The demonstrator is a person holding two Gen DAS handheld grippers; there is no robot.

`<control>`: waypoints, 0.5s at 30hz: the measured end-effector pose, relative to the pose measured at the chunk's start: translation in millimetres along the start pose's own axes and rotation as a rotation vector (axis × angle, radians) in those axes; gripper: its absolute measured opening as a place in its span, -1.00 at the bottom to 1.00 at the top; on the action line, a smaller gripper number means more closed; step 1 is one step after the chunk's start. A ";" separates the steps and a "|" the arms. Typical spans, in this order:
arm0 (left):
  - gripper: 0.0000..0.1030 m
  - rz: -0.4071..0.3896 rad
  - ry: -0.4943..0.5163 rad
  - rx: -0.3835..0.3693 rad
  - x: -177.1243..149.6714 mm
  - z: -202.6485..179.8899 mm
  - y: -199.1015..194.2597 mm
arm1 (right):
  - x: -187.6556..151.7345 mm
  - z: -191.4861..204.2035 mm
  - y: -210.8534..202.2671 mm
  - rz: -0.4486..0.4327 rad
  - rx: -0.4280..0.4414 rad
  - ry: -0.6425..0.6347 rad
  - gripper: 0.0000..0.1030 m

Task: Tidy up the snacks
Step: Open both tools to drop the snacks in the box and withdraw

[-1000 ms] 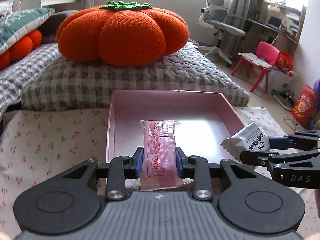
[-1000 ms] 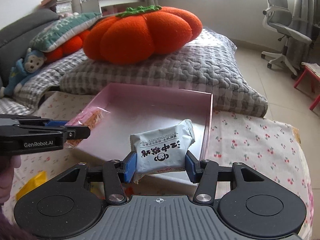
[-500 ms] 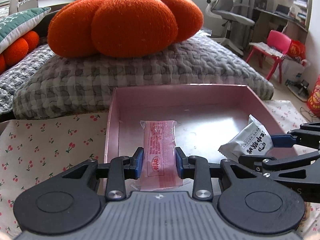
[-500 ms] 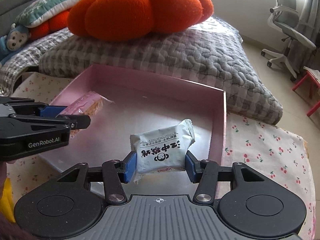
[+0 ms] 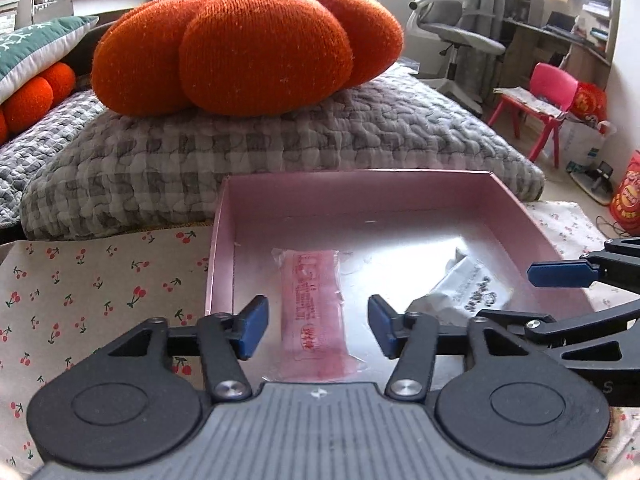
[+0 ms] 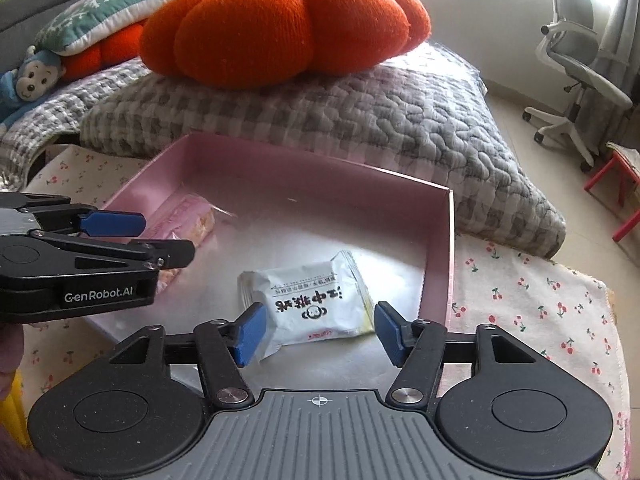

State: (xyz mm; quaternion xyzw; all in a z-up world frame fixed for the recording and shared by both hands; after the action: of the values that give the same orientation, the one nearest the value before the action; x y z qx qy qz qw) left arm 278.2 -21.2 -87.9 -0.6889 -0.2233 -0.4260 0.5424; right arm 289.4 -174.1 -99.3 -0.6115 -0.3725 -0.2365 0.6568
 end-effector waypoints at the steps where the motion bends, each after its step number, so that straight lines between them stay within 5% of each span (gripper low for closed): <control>1: 0.13 -0.001 0.000 -0.002 1.3 -1.5 -0.2 | 1.2 0.0 -3.1 -0.007 0.003 -0.002 0.26; 15: 0.65 -0.019 -0.028 -0.032 7.4 -10.5 -37.9 | 9.9 -0.4 -58.8 -0.066 0.015 0.000 0.54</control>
State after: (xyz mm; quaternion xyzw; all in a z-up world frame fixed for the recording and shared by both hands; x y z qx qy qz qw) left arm 249.4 -20.3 -60.2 -0.7011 -0.2306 -0.4248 0.5242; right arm 250.5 -181.3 -54.7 -0.5938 -0.3943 -0.2553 0.6533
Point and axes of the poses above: each gripper's, at about its wrist camera, not at the fingertips, and y roughly the way its jaws point, z to its left, x to its top, the point moved 7 cm from there along y, roughly the way its jaws point, and after that the axes turned 10 degrees about -z, right-handed, at the moved point
